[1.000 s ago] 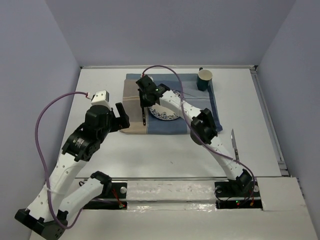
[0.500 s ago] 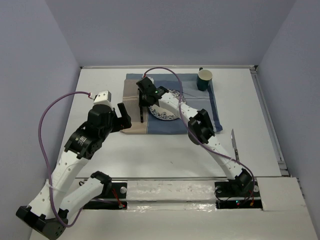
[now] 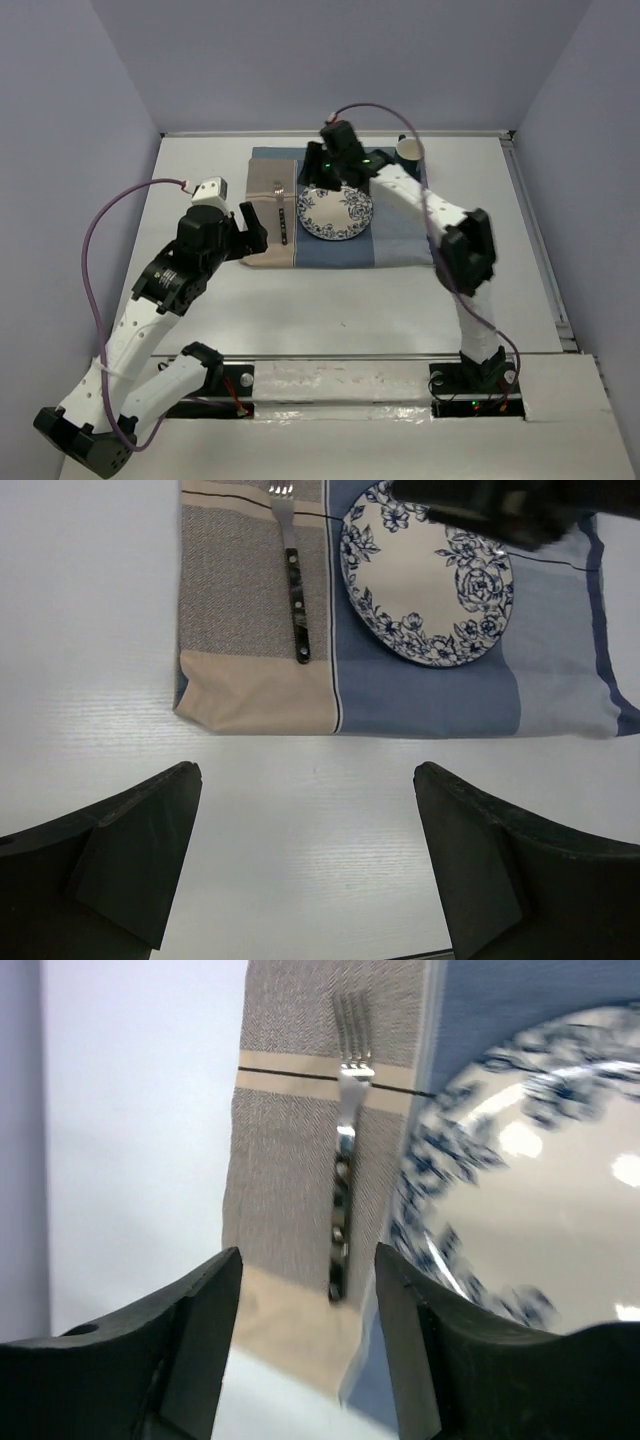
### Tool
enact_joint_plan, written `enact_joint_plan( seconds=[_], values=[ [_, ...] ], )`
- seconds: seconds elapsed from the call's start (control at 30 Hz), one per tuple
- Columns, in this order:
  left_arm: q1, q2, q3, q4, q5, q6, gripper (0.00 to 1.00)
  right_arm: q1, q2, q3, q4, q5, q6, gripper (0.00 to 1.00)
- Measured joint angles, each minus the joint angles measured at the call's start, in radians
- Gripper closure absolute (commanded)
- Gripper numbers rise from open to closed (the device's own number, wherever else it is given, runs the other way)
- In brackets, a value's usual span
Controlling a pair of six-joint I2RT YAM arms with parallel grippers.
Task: Set the dinner table for one person
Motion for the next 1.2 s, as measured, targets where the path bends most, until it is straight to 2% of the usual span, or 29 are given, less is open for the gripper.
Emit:
enact_joint_plan(
  seconds=[0.1,0.13,0.17,0.23,0.37,0.4,0.5,0.57,0.77,1.0,1.2],
  values=[
    [0.0,-0.008,-0.017,0.038,0.027,0.016,0.01,-0.071,-0.327,-0.335,0.072,0.015,0.006,0.49],
    [0.0,-0.012,-0.024,0.043,0.034,0.021,0.01,-0.135,-0.516,-0.525,0.105,0.026,0.018,0.51],
    [0.0,-0.023,-0.037,0.051,0.047,0.027,0.01,-0.186,-0.628,-0.621,0.113,0.042,0.026,0.51],
    [-0.001,-0.039,-0.051,0.056,0.062,0.037,0.01,-0.377,-0.91,-0.921,0.139,0.063,0.051,0.5],
    [-0.013,-0.075,-0.057,0.071,0.093,0.054,0.01,-0.718,-1.181,-1.284,-0.014,0.14,0.084,0.45],
    [-0.017,-0.079,-0.057,0.074,0.1,0.056,0.01,-0.759,-1.204,-1.333,-0.056,0.14,0.084,0.44],
    [-0.037,-0.085,-0.057,0.087,0.121,0.064,0.01,-0.834,-1.188,-1.413,-0.179,0.132,0.074,0.45],
    [-0.048,-0.09,-0.057,0.092,0.131,0.068,0.01,-0.857,-1.112,-1.415,-0.217,0.126,0.06,0.46],
    [-0.054,-0.146,-0.06,0.107,0.132,0.075,0.01,-0.863,-0.962,-1.402,-0.282,0.134,0.007,0.42],
    [-0.054,-0.193,-0.063,0.116,0.122,0.078,0.01,-0.863,-0.841,-1.318,-0.381,0.165,-0.042,0.43],
    [-0.054,-0.213,-0.071,0.124,0.109,0.078,0.01,-0.863,-0.729,-1.304,-0.413,0.151,-0.094,0.55]
  ],
)
